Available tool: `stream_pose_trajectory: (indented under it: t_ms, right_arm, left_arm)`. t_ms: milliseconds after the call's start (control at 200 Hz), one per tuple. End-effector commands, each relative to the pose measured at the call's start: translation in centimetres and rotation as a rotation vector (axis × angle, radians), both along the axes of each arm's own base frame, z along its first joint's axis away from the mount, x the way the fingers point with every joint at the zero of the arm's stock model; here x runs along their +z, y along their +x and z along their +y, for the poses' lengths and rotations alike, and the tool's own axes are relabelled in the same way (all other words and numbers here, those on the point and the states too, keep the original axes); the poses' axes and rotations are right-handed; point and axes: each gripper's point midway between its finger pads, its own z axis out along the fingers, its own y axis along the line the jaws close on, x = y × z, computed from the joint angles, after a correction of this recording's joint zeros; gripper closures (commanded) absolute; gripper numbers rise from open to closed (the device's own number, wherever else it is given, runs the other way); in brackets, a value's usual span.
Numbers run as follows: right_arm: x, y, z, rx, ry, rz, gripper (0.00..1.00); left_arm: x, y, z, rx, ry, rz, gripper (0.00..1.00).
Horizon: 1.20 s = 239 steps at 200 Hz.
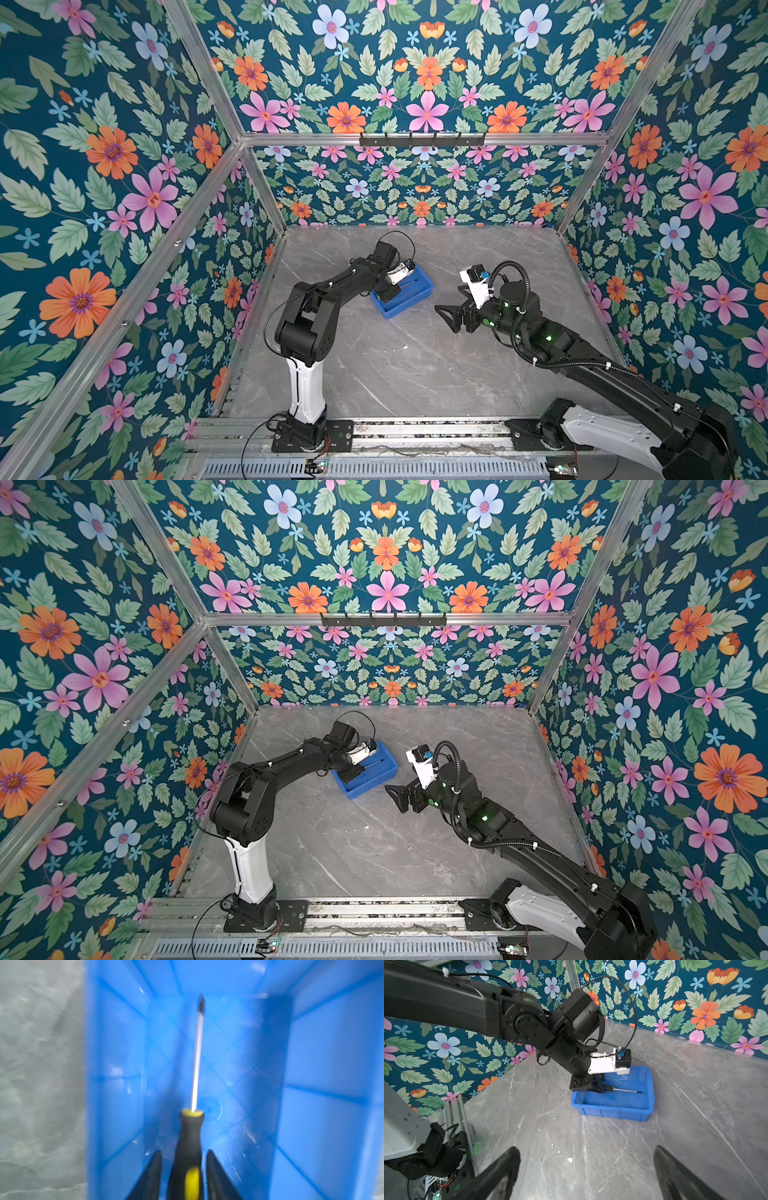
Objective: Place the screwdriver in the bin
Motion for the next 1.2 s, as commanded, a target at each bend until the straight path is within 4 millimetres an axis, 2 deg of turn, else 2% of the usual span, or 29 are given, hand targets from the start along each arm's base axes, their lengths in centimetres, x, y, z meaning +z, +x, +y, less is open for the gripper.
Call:
stream_pose_trajectory:
  t_ms: [0, 240, 480, 635, 735, 895, 980, 1085, 1190]
  right_arm:
    - [0.6, 0.2, -0.2, -0.018, 0.014, -0.018, 0.01]
    - [1.5, -0.4, -0.5, -0.003, 0.023, -0.040, 0.01]
    - [2.2, 0.1, -1.4, -0.062, 0.039, -0.071, 0.01]
    - [2.1, 0.8, -2.8, -0.140, 0.041, -0.109, 0.01]
    - [1.4, 1.4, -4.4, -0.200, 0.032, -0.109, 0.01]
    - [-1.2, 2.7, -8.9, -0.339, 0.009, -0.087, 0.01]
    - [-2.7, 3.2, -11.5, -0.419, -0.042, -0.102, 0.01]
    - [-4.7, 4.2, -15.1, -0.521, -0.066, -0.098, 0.01]
    - [-7.5, 5.2, -18.9, -0.614, -0.076, -0.073, 0.01]
  left_arm:
    - [2.0, 0.3, -0.8, 0.018, -0.073, -0.030, 0.44]
    - [5.9, -0.3, -1.0, 0.033, -0.156, -0.089, 0.27]
    - [12.0, -1.5, -1.3, 0.077, -0.355, -0.201, 0.09]
    - [15.8, -2.5, -0.6, 0.123, -0.491, -0.295, 0.08]
    - [17.4, -3.2, 0.7, 0.176, -0.576, -0.370, 0.08]
    - [18.3, -4.2, 3.6, 0.297, -0.709, -0.465, 0.07]
    - [18.1, -4.5, 5.4, 0.374, -0.741, -0.527, 0.02]
    - [16.6, -4.7, 7.8, 0.455, -0.720, -0.588, 0.01]
    - [14.6, -4.4, 10.4, 0.545, -0.667, -0.633, 0.01]
